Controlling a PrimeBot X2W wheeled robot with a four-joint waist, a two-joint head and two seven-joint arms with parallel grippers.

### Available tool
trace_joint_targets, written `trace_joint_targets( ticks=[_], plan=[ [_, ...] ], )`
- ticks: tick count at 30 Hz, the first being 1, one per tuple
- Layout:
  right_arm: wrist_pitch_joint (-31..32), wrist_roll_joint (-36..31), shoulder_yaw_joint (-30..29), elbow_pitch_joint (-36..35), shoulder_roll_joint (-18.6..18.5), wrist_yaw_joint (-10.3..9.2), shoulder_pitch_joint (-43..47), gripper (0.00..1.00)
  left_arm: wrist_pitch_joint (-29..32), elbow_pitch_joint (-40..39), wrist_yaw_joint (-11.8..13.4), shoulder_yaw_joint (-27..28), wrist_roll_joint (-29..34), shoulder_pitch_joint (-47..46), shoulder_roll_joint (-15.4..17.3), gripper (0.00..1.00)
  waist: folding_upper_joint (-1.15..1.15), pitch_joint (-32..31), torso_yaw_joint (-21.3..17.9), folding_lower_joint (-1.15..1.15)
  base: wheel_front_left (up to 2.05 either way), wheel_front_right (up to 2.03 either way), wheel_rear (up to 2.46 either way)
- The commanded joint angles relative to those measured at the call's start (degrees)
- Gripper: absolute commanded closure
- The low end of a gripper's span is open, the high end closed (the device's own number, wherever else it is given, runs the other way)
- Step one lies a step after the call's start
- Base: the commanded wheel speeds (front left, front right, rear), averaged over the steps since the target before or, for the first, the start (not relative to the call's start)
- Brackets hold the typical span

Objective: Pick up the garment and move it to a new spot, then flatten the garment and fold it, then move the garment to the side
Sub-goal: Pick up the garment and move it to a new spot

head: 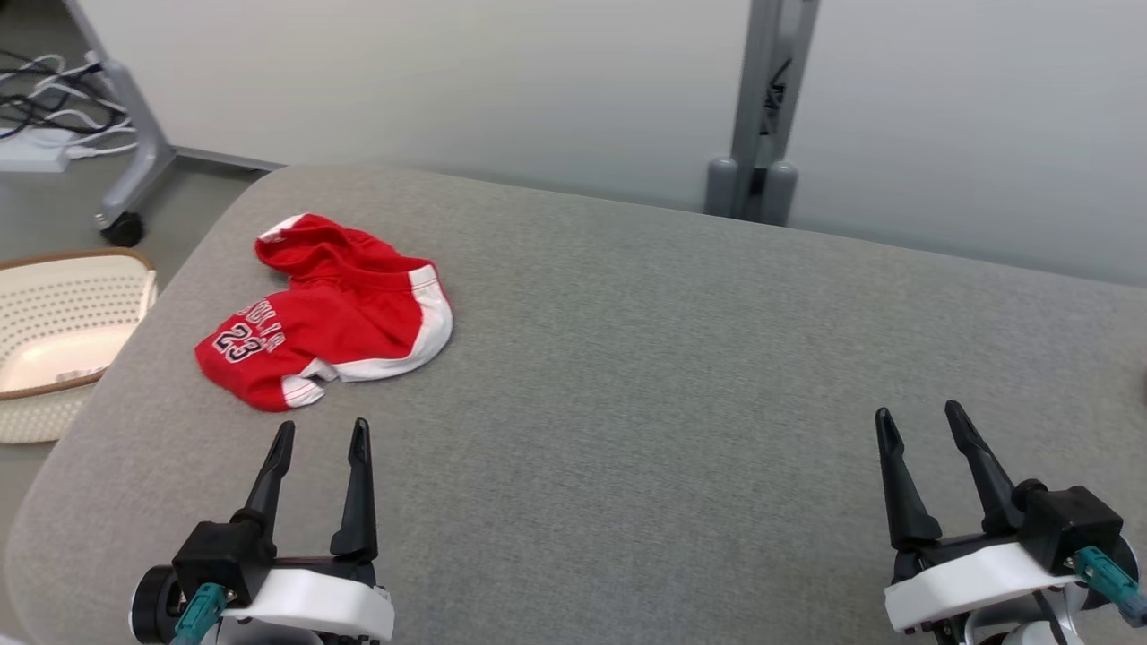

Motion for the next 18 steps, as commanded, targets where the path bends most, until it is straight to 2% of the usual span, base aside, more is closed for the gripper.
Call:
trace_joint_targets(
  ticks=[1, 12, 18],
  plan=[
    [-0.27, 0.45, 0.45, 0.38, 0.02, 0.02, 0.83, 0.00, 0.02, 0.14, -0.34, 0.67, 0.37, 0.82, 0.24, 0.00, 0.00, -0.96, 4.35, 0.00, 0.00, 0.00, 0.00],
    [-0.28, 1.25, 1.95, 0.65, 0.19, 0.02, 1.02, 0.00, 0.02, 0.24, -1.52, 3.16, 1.61, 1.89, 0.23, 0.00, 0.00, -2.20, 12.47, 0.00, 0.00, 0.00, 0.00],
    [-0.27, 1.41, 4.35, 1.95, 0.15, 0.02, -1.42, 0.00, 0.03, -1.35, -0.80, 4.62, 0.78, 2.44, 0.24, 0.00, 0.00, -1.42, 13.24, 0.00, 0.00, 0.00, 0.00]
  ],
)
